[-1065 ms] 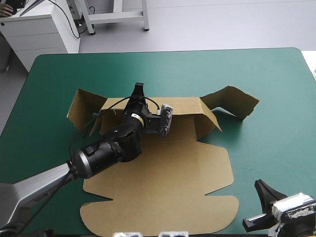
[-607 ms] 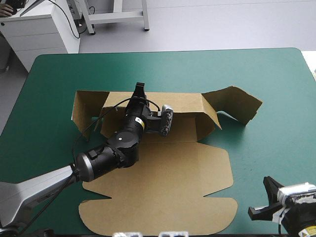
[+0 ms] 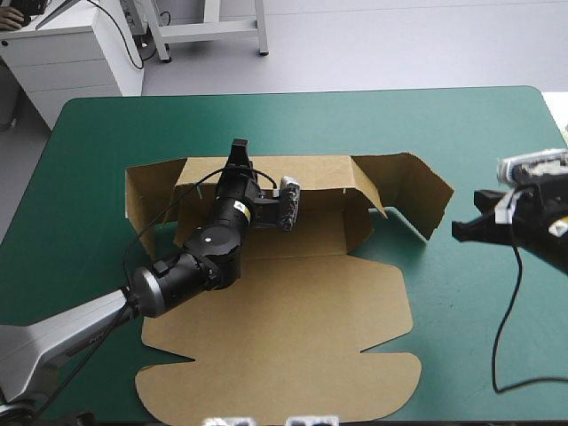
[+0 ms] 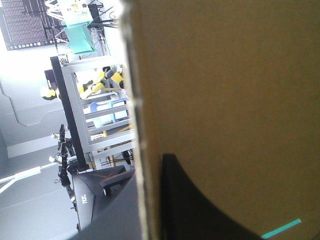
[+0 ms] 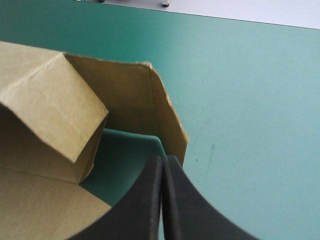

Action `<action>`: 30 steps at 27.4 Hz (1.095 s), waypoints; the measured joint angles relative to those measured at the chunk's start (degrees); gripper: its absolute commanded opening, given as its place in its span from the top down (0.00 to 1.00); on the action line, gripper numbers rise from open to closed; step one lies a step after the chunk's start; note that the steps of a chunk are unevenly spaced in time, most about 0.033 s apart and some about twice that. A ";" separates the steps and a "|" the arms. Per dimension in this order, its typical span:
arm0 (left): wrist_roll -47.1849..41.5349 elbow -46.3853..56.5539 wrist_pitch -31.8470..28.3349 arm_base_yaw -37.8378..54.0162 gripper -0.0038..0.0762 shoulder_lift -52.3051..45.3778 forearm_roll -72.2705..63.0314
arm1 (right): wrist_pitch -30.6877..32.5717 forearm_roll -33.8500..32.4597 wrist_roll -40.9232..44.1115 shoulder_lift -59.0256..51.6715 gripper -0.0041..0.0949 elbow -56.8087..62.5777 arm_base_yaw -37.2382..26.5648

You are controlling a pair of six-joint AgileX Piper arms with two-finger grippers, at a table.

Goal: Fold the box

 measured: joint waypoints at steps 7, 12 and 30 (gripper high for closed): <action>0.00 0.05 -3.80 0.06 0.96 0.00 -0.15 | 3.27 1.78 -2.27 23.57 0.97 -18.12 0.55; 0.00 0.05 -4.18 0.31 0.96 0.05 0.01 | 4.88 -2.16 -1.43 33.25 0.97 -26.04 5.54; -5.61 -0.08 -2.77 0.85 0.96 3.11 4.82 | 10.39 -14.45 3.88 44.33 0.97 -30.76 15.25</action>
